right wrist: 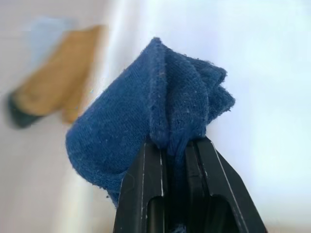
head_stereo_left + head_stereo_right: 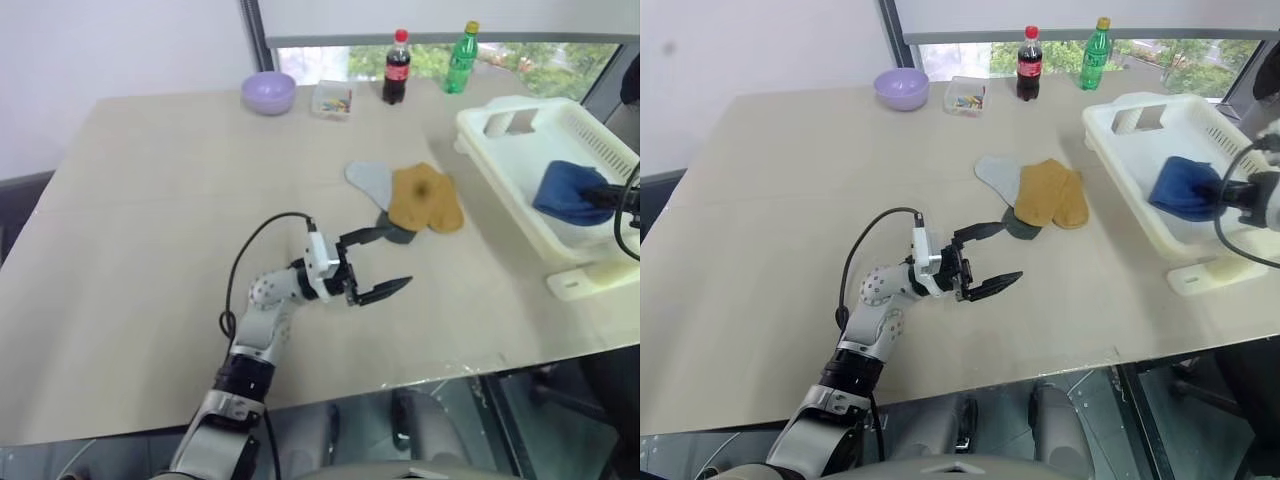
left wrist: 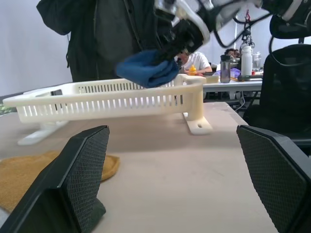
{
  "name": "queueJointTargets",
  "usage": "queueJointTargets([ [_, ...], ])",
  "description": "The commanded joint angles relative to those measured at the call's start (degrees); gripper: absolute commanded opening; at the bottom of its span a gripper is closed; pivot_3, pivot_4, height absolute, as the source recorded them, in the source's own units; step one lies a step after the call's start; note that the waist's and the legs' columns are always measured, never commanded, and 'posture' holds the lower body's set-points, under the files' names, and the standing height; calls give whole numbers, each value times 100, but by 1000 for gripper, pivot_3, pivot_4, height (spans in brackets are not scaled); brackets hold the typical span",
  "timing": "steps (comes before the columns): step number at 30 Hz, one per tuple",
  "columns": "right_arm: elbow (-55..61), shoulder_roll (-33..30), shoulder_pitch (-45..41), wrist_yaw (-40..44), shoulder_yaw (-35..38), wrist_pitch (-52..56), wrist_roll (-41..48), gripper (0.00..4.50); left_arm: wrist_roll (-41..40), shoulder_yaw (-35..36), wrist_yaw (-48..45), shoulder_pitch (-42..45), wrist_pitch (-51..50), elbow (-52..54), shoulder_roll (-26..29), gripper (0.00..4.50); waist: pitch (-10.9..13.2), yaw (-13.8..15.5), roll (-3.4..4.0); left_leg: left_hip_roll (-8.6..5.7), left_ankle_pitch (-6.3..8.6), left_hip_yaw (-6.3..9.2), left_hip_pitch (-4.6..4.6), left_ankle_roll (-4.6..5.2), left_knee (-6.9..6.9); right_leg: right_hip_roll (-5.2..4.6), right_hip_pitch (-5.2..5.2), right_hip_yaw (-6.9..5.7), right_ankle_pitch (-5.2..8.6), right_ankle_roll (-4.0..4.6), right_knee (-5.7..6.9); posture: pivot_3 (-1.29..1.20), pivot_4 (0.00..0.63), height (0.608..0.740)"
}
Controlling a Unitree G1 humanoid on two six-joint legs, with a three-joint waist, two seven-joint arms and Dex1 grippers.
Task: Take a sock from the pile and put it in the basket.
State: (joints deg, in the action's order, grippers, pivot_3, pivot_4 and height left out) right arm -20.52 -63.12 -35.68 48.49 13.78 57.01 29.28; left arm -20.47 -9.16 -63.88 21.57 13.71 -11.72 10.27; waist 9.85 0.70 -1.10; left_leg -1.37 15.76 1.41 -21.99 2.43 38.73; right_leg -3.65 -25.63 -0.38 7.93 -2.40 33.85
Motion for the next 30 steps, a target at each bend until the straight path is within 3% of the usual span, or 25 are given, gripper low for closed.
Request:
queueJointTargets([
  [1, -637, -16, -120, -98, 163, -757, -363, 1253, -81, 12, 35, 56, 6, 247, -12, 4500, 0, 3, 1, 0, 0, -1, 0, 0, 0, 1, 0, 0, 0, 0, 0, 0, 150, 732],
  [3, -633, -9, -77, -66, 160, -887, -411, 2112, -107, 35, 64, 50, -19, 274, -10, 4500, 1, -3, 4, -1, 0, -4, 1, 0, 0, 1, 0, 4, 0, 0, 1, 0, 150, 732],
  [6, -315, -101, 72, 41, 120, -992, -498, 3747, -184, 121, 194, 55, -103, 314, -48, 4500, 2, -9, 7, 1, 0, -10, 4, 1, 0, 5, 0, 11, -3, -6, 2, 0, 150, 732],
  [7, -253, -130, 117, 4, 117, -1073, -567, 3747, -189, 135, 225, 59, -107, 316, -58, 4500, 2, -4, 7, 1, 0, -10, 3, 1, 0, 6, 0, 11, -5, -8, 2, 0, 150, 732],
  [8, -201, -159, 167, 19, 131, -1140, -606, 4383, -179, 135, 249, 66, -93, 310, -61, 4500, 2, -1, 7, 2, 0, -9, 4, 1, 0, 6, 0, 11, -7, -12, 3, 0, 150, 732],
  [20, 1631, -249, 562, 267, 1006, -1070, -54, 4456, -160, 235, 515, 64, -102, 284, 29, 4500, 1, -6, 10, 2, 0, -7, 5, 1, 1, 6, 0, 14, -7, -11, 3, 0, 150, 732],
  [25, 3253, 525, 982, 235, 1216, -838, 879, 4456, -160, 436, 743, -45, -165, 434, 215, 4500, 3, -1, 3, 17, 0, -4, 14, 1, 3, 25, 9, 17, -6, -9, 7, 0, 150, 732],
  [30, 4929, 2115, 2269, -576, 836, -748, 1522, 4456, -100, 702, 1296, -572, -480, 1042, 483, 4500, 2, 19, 3, 29, 1, 18, 8, 1, 6, 33, 5, 17, -16, -24, 10, 0, 150, 732],
])
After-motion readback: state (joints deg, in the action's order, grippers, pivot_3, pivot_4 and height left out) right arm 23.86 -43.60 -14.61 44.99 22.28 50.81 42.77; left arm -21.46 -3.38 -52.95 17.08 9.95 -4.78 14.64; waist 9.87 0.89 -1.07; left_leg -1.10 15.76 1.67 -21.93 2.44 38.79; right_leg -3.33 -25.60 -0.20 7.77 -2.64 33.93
